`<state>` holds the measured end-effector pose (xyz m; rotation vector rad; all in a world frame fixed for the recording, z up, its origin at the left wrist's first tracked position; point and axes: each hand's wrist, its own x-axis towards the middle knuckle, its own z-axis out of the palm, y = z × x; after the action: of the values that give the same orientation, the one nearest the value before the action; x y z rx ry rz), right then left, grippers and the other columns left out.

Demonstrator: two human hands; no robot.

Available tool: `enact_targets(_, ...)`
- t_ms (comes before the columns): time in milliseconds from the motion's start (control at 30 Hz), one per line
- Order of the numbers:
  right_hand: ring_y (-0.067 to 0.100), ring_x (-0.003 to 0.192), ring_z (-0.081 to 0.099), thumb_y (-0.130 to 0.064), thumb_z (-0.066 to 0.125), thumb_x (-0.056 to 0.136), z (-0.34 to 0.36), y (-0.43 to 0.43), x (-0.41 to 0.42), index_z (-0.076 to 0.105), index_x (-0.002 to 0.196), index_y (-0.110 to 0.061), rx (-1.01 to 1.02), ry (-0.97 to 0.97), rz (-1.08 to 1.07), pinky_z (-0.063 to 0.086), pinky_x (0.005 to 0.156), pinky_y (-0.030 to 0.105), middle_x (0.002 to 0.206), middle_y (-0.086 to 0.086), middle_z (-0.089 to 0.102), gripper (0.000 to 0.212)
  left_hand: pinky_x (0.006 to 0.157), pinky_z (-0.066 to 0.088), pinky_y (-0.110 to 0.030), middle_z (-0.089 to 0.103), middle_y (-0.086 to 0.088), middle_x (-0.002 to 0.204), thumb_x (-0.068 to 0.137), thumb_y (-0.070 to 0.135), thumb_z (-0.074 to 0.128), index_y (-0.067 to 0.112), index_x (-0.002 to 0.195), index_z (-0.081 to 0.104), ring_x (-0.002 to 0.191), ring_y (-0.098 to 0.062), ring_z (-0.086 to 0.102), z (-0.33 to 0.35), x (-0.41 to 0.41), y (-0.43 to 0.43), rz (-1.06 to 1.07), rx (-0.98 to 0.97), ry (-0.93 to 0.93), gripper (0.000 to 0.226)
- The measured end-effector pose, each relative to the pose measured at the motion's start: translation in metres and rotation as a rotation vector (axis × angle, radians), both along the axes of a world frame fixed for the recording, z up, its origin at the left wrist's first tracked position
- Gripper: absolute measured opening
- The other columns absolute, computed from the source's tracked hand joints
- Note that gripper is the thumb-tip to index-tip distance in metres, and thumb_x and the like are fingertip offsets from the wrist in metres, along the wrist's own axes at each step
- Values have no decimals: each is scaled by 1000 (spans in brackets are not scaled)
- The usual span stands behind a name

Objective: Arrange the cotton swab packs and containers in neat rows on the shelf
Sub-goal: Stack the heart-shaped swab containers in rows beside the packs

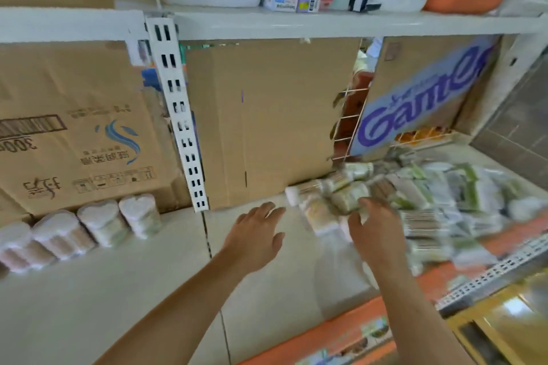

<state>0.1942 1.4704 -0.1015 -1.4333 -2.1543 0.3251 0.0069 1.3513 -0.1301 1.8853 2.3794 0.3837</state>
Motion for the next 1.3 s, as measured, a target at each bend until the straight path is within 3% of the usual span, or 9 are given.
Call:
enact_targets(67,35,91,63,-22,52,74,0,14,19,70,101,-7,-75,-103,1,46,82,39,96,15,69,36,108,31,-35,27,-1,152,98,39,40,22,148,24,135,-20,32,1,13,23,-15,-8,-33,56)
enact_targets(200,34,114,53,-30,51,80,-7,30,37,54,126,-17,-252,-196,10,40,94,41,117,11,62,48,99,40,-38,42,-3,138,91,42,52,21,141,34,124,-23,44,1,37,61,-1,5,-154,56)
enact_targets(300,27,110,54,-40,56,83,-8,34,42,61,109,-16,-328,-217,81,41,91,36,107,6,64,36,96,43,-41,41,-6,132,86,49,58,20,141,31,120,-27,47,-9,51,79,67,-60,-280,68)
enact_targets(400,23,99,58,-57,66,74,-12,33,45,60,100,-17,-347,-216,159,44,76,32,98,1,63,48,97,43,-41,39,-7,132,84,48,62,22,142,28,121,-27,46,-18,57,87,146,-38,-381,72)
enact_targets(667,24,93,60,-50,69,79,-12,24,45,60,110,-14,-347,-108,191,49,74,34,103,5,66,47,89,38,-22,40,1,136,78,25,69,22,137,36,121,-19,46,-22,63,84,116,69,-532,68)
enact_targets(867,22,108,57,-63,62,78,-8,15,43,44,125,-20,-432,-235,246,39,72,29,113,0,62,66,100,40,-39,13,-4,148,75,21,68,27,144,27,134,-30,25,-10,65,96,40,-87,-304,81)
enact_targets(1100,24,109,58,-57,61,83,-10,7,43,43,132,-18,-422,-160,245,48,83,35,119,3,63,66,97,41,-37,27,-3,132,68,31,76,29,125,48,125,-28,33,-10,63,88,24,-83,-369,63)
enact_targets(1200,24,110,58,-50,64,85,-11,5,44,44,130,-18,-408,-114,253,49,83,35,119,2,62,59,85,45,-30,28,1,118,61,43,81,29,134,38,109,-22,44,-6,55,71,100,-78,-449,86)
enact_targets(1300,22,113,56,-44,69,83,-10,3,40,41,136,-19,-430,-60,272,46,83,31,125,2,61,64,89,44,-28,26,1,123,61,44,82,22,145,22,109,-17,44,-4,47,48,164,-54,-475,105)
